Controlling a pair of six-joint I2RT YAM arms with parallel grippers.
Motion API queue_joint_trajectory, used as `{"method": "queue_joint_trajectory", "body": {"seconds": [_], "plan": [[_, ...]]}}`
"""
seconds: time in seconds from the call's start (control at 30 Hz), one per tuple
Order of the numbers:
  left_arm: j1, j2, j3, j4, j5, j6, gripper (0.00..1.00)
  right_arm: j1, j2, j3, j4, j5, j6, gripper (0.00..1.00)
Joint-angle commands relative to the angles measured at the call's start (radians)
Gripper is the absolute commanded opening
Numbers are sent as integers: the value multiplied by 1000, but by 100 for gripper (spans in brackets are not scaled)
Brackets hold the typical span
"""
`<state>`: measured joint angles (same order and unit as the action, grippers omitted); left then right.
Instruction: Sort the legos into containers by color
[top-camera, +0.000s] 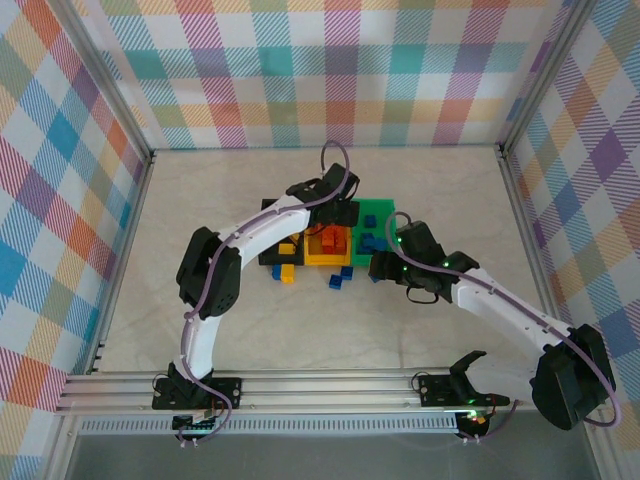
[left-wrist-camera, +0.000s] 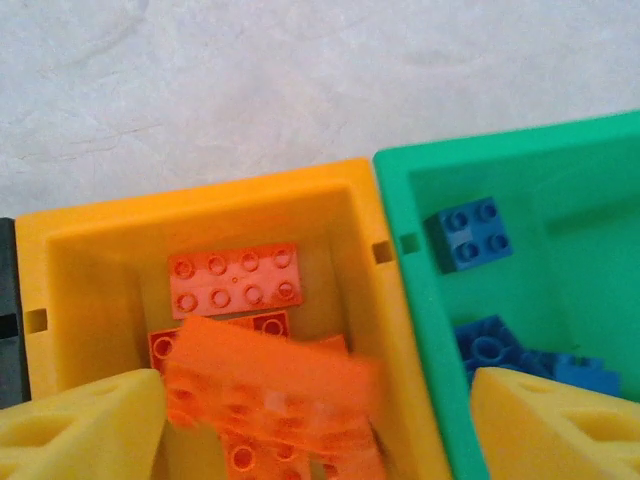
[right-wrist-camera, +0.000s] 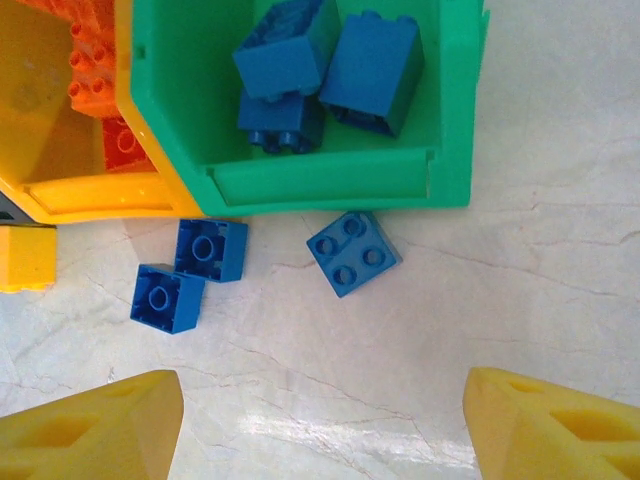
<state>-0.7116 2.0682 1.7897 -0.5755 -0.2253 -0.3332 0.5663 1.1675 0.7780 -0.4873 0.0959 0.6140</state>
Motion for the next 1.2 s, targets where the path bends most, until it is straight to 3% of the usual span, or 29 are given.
{"method": "queue_joint_trajectory", "body": {"seconds": [0.0, 0.17, 0.33, 0.53, 0.8, 0.93, 1.17], "plan": [[3, -18, 39, -32, 34, -13, 85, 3, -23, -30, 4, -21, 17, 75], [-2, -147, -50, 35, 129, -68, 94, 3, 8, -55, 51, -37, 17, 75], [-43, -369, -278, 129, 177, -109, 100, 2, 97, -45, 113, -48, 2, 75], [-143, -630, -587, 141, 78, -138, 100, 2, 219, -10, 165, -17, -6, 75], [-185, -921, -910, 117, -11, -275, 100, 3, 370, 44, 209, 21, -7, 74], [-190, -1046, -1002, 105, -48, -327, 100, 4, 415, 61, 220, 43, 3, 73], [-192, -1101, -1037, 45, -107, -347, 100, 14, 491, 86, 176, 117, 23, 68]]}}
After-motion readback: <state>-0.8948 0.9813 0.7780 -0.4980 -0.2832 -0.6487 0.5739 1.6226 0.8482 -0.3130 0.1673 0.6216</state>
